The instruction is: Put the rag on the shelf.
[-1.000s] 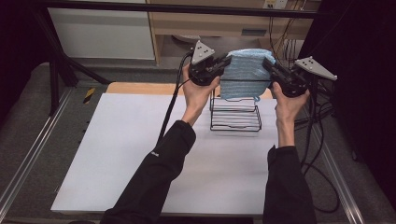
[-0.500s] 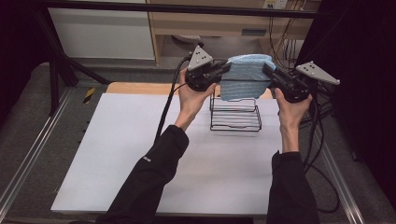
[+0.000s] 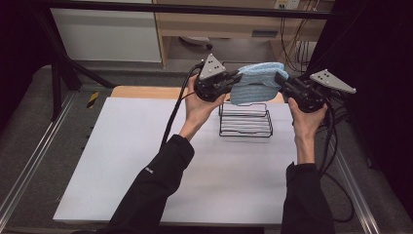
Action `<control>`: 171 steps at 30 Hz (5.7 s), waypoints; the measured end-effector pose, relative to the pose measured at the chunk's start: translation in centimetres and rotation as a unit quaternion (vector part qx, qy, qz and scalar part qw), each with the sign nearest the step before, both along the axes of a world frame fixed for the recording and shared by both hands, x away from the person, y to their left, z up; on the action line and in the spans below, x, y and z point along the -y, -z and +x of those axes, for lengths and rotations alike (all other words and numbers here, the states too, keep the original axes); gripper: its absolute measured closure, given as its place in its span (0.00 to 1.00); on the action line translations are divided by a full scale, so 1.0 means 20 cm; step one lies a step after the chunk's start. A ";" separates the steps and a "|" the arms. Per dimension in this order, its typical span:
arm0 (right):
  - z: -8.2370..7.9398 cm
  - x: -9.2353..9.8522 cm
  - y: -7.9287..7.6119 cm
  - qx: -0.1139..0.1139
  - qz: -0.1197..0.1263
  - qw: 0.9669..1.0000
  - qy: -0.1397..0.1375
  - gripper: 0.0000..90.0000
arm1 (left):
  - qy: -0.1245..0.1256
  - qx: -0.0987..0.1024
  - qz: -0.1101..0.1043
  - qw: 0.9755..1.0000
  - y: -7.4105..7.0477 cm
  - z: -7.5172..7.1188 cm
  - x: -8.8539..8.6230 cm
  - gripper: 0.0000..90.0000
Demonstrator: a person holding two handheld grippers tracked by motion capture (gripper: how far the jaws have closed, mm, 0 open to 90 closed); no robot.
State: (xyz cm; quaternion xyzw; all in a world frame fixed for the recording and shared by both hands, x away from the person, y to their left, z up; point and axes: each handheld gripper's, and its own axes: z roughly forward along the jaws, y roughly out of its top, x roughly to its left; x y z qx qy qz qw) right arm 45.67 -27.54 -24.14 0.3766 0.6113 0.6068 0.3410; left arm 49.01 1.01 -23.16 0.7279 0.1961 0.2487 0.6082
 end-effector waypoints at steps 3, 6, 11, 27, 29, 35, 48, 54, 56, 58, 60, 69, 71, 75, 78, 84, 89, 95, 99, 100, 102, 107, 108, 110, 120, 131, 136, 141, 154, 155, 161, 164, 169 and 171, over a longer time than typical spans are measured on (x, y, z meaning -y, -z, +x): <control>-0.01 0.00 0.00 -0.003 -0.002 1.000 -0.002 0.79 | 0.000 0.001 0.007 1.000 0.00 0.00 0.00 0.91; -0.03 0.00 -0.01 -0.004 0.000 1.000 -0.006 0.70 | 0.003 0.003 0.014 1.000 0.01 -0.01 0.00 0.91; -0.08 -0.01 -0.06 0.003 0.000 1.000 -0.015 0.56 | 0.005 0.006 0.028 1.000 0.02 -0.03 0.00 0.91; -0.06 -0.12 -0.18 -0.069 -0.037 0.997 -0.025 0.98 | 0.013 -0.005 0.056 0.998 0.02 -0.08 0.00 0.89; -0.05 -0.13 -0.16 -0.078 -0.042 0.996 -0.024 0.99 | 0.015 -0.017 0.047 0.999 0.01 -0.08 -0.01 0.87; -0.04 -0.11 -0.09 -0.094 -0.041 0.994 -0.028 1.00 | 0.027 -0.067 0.001 0.997 -0.04 -0.08 -0.06 0.82; -0.06 -0.09 0.02 -0.105 -0.043 0.993 -0.039 0.96 | 0.035 -0.124 0.036 0.991 0.03 -0.06 0.04 0.99; -0.08 -0.07 0.04 -0.100 -0.036 0.994 -0.039 0.88 | 0.024 -0.129 0.058 0.990 0.08 -0.03 0.06 1.00; -0.09 -0.06 0.03 -0.094 -0.032 0.994 -0.037 0.84 | 0.021 -0.127 0.062 0.990 0.09 -0.02 0.07 1.00; -0.10 -0.06 0.01 -0.086 -0.030 0.995 -0.036 0.82 | 0.017 -0.125 0.068 0.990 0.10 -0.02 0.07 1.00; -0.10 -0.06 -0.01 -0.078 -0.026 0.996 -0.033 0.81 | 0.014 -0.124 0.073 0.990 0.11 -0.01 0.08 1.00; -0.04 -0.10 0.04 -0.123 -0.047 0.991 -0.040 1.00 | 0.011 -0.121 0.074 0.990 0.13 0.00 0.08 1.00; -0.02 -0.09 0.07 -0.133 -0.048 0.989 -0.032 1.00 | 0.012 -0.122 0.072 0.990 0.13 0.00 0.08 1.00; 0.01 -0.08 0.13 -0.142 -0.051 0.988 -0.023 1.00 | 0.009 -0.125 0.070 0.990 0.15 0.01 0.07 1.00; 0.01 -0.08 0.14 -0.137 -0.054 0.989 -0.022 1.00 | 0.011 -0.132 0.062 0.989 0.16 0.01 0.06 0.99; -0.03 -0.08 0.12 -0.117 -0.054 0.991 -0.031 0.89 | 0.014 -0.130 0.054 0.990 0.13 -0.02 0.02 0.90; -0.09 -0.09 0.08 -0.102 -0.057 0.992 -0.040 0.78 | 0.009 -0.132 0.054 0.990 0.11 -0.04 -0.03 0.76; -0.11 -0.10 0.05 -0.101 -0.054 0.993 -0.041 0.67 | -0.003 -0.134 0.062 0.989 0.10 -0.08 -0.12 0.64; -0.13 -0.11 0.03 -0.099 -0.052 0.993 -0.043 0.58 | -0.011 -0.140 0.069 0.988 0.11 -0.11 -0.20 0.56; -0.13 -0.11 0.03 -0.100 -0.051 0.993 -0.047 0.56 | -0.014 -0.141 0.069 0.988 0.12 -0.11 -0.22 0.54; -0.15 -0.12 0.02 -0.098 -0.049 0.993 -0.046 0.51 | -0.019 -0.144 0.067 0.987 0.14 -0.13 -0.28 0.51; -0.18 -0.14 0.03 -0.103 -0.048 0.992 -0.052 0.37 | -0.036 -0.150 0.071 0.986 0.19 -0.17 -0.42 0.42; -0.18 -0.15 0.03 -0.104 -0.049 0.992 -0.052 0.35 | -0.038 -0.151 0.071 0.985 0.20 -0.18 -0.45 0.41; -0.20 -0.15 0.03 -0.106 -0.048 0.992 -0.054 0.30 | -0.043 -0.151 0.073 0.985 0.22 -0.21 -0.52 0.38; -0.27 -0.21 0.15 -0.119 -0.068 0.988 -0.066 0.12 | -0.064 -0.162 0.065 0.983 0.39 -0.34 -0.81 0.25; -0.32 -0.19 0.36 -0.142 -0.066 0.985 -0.074 0.09 | -0.080 -0.189 0.071 0.976 0.64 -0.46 -1.04 0.18; -0.34 -0.19 0.47 -0.156 -0.066 0.982 -0.083 0.08 | -0.084 -0.200 0.069 0.974 0.74 -0.51 -1.12 0.16; -0.36 -0.20 0.61 -0.177 -0.068 0.977 -0.097 0.06 | -0.088 -0.204 0.070 0.972 0.83 -0.55 -1.19 0.14; -0.44 -0.11 0.90 -0.228 -0.082 0.964 -0.109 0.02 | -0.099 -0.225 0.091 0.965 1.00 -0.62 -1.30 0.09; -0.44 -0.10 0.91 -0.229 -0.080 0.964 -0.109 0.02 | -0.100 -0.227 0.091 0.965 1.01 -0.62 -1.31 0.09; -0.47 -0.04 0.98 -0.256 -0.073 0.958 -0.109 0.01 | -0.112 -0.228 0.099 0.962 1.06 -0.63 -1.34 0.09; -0.48 -0.03 1.00 -0.265 -0.071 0.955 -0.115 0.01 | -0.114 -0.229 0.105 0.961 1.07 -0.64 -1.35 0.09; -0.48 -0.03 1.01 -0.269 -0.085 0.952 -0.122 0.01 | -0.112 -0.227 0.106 0.962 1.08 -0.64 -1.35 0.09; -0.48 -0.03 1.01 -0.271 -0.088 0.951 -0.122 0.01 | -0.111 -0.228 0.105 0.962 1.08 -0.64 -1.34 0.09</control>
